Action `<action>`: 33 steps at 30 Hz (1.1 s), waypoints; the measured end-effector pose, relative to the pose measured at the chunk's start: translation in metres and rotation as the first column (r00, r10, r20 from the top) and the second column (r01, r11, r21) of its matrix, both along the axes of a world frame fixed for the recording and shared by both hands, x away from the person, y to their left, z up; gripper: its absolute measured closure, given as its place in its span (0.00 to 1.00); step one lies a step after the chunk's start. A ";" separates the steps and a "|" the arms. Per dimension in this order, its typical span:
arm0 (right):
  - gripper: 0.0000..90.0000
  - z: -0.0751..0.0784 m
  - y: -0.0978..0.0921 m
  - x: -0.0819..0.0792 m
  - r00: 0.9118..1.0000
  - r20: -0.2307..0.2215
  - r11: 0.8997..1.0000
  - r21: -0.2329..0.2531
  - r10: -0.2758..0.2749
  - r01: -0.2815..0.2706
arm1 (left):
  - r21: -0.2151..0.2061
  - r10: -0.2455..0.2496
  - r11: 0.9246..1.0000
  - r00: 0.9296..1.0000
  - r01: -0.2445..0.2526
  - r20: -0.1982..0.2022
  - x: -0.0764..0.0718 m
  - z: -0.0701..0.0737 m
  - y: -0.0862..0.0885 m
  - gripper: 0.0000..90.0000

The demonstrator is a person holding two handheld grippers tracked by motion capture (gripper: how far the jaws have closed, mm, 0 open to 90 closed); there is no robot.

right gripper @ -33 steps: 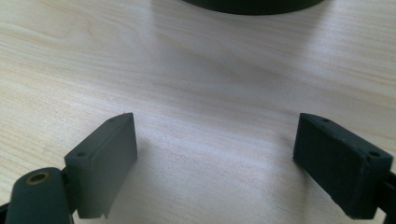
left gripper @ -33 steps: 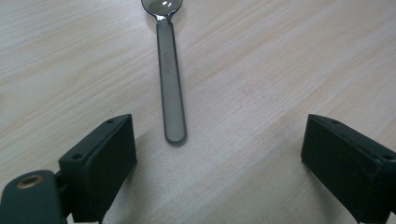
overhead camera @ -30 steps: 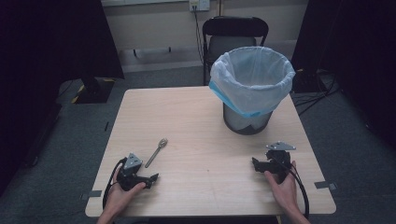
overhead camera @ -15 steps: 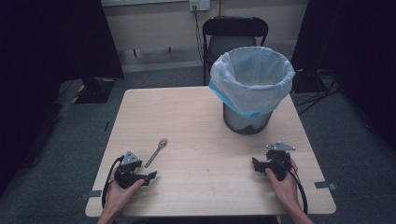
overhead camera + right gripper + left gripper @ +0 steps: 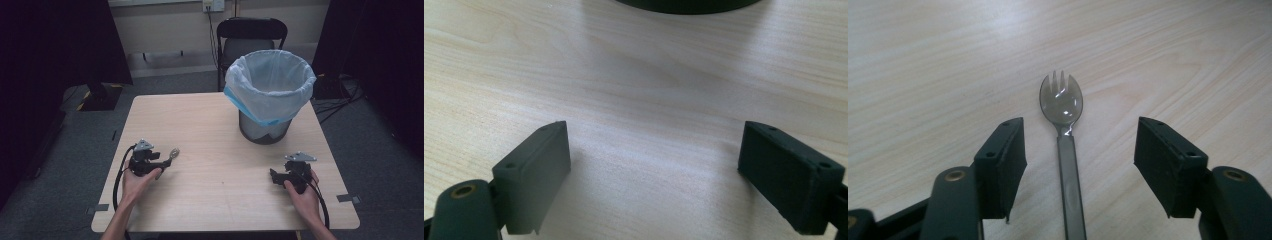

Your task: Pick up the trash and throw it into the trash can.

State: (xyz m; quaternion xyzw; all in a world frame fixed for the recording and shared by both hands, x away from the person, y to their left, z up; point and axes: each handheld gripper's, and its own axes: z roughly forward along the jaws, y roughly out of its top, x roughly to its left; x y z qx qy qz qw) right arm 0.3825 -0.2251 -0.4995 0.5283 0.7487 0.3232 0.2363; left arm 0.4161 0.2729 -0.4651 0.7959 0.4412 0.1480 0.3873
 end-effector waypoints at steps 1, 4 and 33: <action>0.14 0.000 0.000 0.000 1.000 0.000 1.000 0.000 0.000 0.000 | 0.002 -0.005 1.000 1.000 0.005 -0.008 0.002 -0.003 0.001 0.42; 0.14 0.000 0.000 0.000 1.000 0.000 1.000 0.000 0.000 0.000 | -0.007 0.011 1.000 1.000 -0.011 -0.007 0.006 -0.008 -0.001 0.46; 0.14 0.000 0.000 0.000 1.000 0.000 1.000 0.000 0.000 0.000 | 0.019 -0.024 1.000 1.000 0.024 -0.003 0.000 -0.029 -0.006 0.89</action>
